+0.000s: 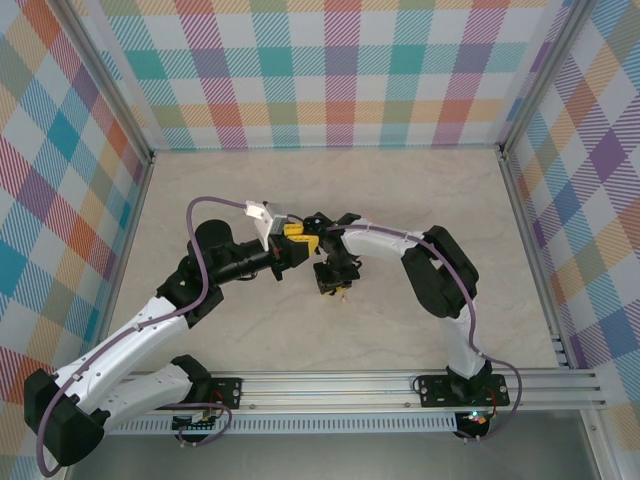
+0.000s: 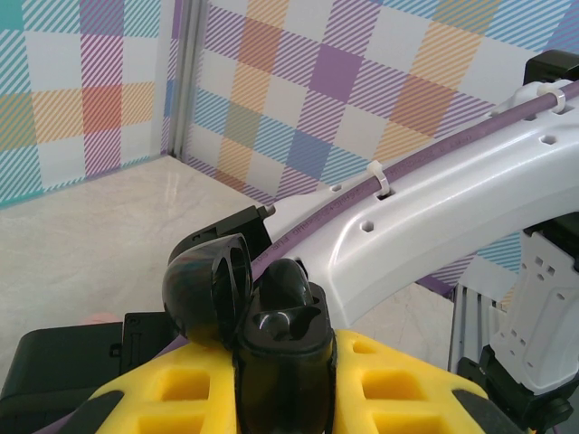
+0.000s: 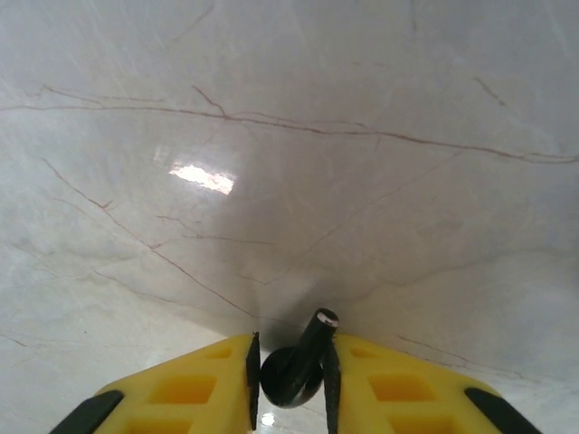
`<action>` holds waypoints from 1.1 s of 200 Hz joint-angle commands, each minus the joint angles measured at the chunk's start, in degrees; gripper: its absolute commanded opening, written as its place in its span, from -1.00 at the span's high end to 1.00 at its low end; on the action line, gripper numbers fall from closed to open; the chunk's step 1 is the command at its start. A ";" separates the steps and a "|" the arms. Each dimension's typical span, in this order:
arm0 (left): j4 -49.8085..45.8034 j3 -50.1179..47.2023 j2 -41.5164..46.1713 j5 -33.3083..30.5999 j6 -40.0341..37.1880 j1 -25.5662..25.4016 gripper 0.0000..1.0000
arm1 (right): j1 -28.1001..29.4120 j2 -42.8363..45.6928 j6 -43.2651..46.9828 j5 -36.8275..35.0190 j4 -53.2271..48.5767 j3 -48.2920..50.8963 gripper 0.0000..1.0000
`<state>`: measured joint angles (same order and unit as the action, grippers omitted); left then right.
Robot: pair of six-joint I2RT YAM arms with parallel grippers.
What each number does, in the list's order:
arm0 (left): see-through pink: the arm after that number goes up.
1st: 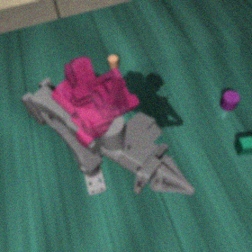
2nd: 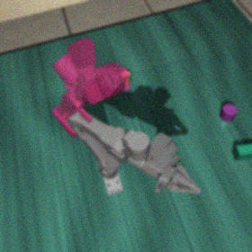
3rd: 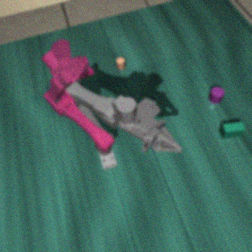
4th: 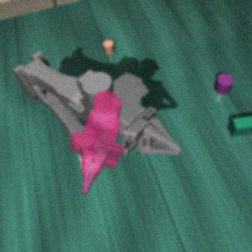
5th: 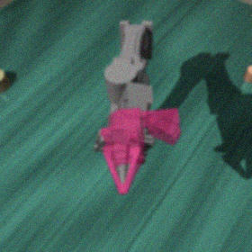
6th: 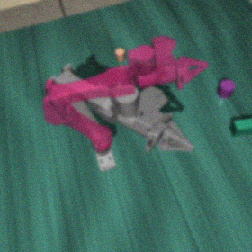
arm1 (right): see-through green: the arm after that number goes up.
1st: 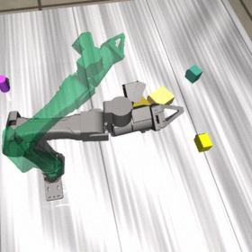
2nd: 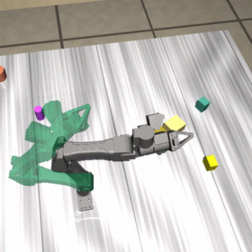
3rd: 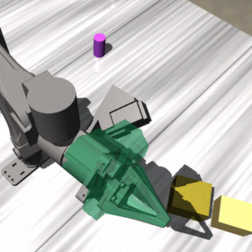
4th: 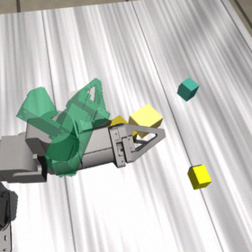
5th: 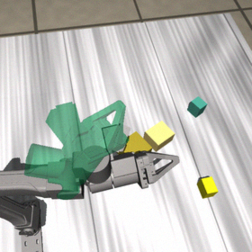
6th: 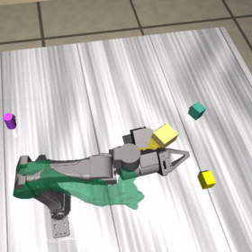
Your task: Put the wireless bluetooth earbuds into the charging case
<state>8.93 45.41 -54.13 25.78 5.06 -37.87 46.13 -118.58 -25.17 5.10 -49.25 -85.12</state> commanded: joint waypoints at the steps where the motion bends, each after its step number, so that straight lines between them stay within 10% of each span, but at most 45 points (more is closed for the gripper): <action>1: 0.66 -0.89 0.90 -0.64 -0.57 -0.69 0.61 | 0.86 -2.52 -0.32 1.07 0.15 -1.66 0.56; 220: 0.63 -0.62 0.64 -0.69 -0.71 -0.70 0.61 | -11.03 14.96 -4.08 10.23 14.43 13.33 0.81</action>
<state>8.91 45.15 -54.13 24.97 5.04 -37.87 37.65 -108.84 -28.14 12.75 -37.89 -74.26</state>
